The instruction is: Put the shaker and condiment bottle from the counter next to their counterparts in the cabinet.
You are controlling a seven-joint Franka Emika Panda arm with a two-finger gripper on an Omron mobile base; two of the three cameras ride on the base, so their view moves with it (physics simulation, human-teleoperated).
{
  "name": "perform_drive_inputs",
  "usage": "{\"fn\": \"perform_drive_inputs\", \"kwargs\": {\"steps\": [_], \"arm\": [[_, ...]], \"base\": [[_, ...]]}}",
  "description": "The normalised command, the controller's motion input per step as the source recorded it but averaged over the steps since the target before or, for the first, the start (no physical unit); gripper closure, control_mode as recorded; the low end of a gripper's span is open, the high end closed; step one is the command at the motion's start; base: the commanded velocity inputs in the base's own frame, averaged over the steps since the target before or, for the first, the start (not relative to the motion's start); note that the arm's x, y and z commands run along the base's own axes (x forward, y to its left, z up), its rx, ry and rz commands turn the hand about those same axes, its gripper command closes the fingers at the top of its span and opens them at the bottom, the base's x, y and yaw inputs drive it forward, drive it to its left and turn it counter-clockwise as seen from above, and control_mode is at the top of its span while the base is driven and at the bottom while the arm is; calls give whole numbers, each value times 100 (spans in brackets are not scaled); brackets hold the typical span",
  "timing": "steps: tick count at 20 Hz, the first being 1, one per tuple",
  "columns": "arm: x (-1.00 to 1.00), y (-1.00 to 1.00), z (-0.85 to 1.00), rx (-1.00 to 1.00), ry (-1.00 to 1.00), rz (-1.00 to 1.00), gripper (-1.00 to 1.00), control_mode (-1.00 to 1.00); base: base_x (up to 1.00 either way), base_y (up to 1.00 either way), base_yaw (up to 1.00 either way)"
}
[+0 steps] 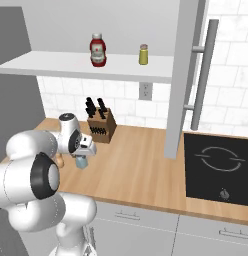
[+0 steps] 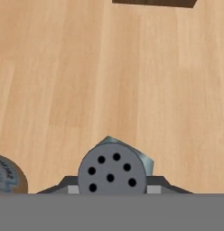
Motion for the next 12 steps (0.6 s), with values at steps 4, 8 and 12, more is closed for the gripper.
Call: {"fn": "perform_drive_inputs", "kwargs": {"steps": [4, 8, 12], "arm": [[-23, -4, 0, 0, -4, 0, 100, -100], [-33, -13, 3, 0, -7, 0, 100, -100], [-14, -18, 9, 0, 0, 0, 100, -100]], "base": [[0, 0, 0], [0, 0, 0], [0, 0, 0]]}}
